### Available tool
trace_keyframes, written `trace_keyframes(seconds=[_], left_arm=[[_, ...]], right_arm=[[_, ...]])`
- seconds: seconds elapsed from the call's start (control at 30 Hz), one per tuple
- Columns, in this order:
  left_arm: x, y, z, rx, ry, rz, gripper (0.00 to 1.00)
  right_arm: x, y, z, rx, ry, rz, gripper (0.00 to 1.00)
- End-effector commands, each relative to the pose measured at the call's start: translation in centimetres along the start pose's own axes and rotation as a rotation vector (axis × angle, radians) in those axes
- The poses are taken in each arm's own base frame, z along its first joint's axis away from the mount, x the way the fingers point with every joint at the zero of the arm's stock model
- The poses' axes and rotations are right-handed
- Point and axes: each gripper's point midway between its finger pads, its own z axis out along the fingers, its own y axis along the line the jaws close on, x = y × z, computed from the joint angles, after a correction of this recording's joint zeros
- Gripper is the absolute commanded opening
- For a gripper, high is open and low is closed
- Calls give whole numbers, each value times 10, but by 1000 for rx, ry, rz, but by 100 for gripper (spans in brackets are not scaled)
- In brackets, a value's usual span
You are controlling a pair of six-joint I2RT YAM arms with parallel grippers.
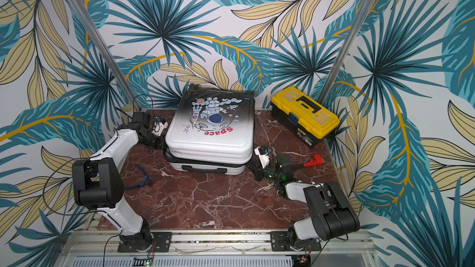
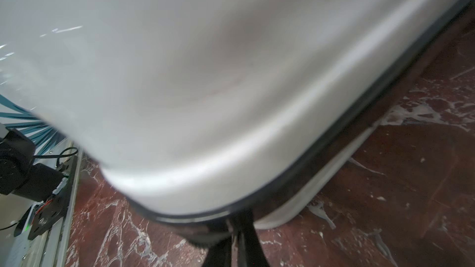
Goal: Close the suitcase zippers
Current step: Zip the zipper on the suitcase.
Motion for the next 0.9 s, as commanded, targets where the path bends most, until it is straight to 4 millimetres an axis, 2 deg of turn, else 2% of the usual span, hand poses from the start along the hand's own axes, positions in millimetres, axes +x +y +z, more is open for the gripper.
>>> trace_keyframes(seconds=[0.0, 0.17, 0.27, 0.3, 0.43, 0.57, 0.67, 0.87], left_arm=[[-18, -18, -13, 55, -61, 130, 4], [-21, -15, -15, 38, -65, 48, 4], [-24, 6, -18, -82, -67, -69, 1], [-25, 13, -20, -124, -71, -108, 0], [-28, 15, -25, -142, -92, -207, 0], [-25, 29, -28, -230, -107, -260, 0], [-26, 29, -26, -223, -126, -281, 0], [-32, 22, -22, -182, -154, -315, 0]], right_arm=[[-26, -3, 1, 26, -67, -59, 1], [-25, 7, -4, -6, -68, -74, 0], [-22, 13, -11, 2, -78, -84, 0], [-19, 17, -12, 2, -74, -93, 0], [-7, 30, -10, 15, -27, -142, 0], [7, 46, -11, 30, 12, -179, 0], [19, 65, -9, 36, 53, -239, 0], [30, 83, -13, 53, 92, -339, 0]])
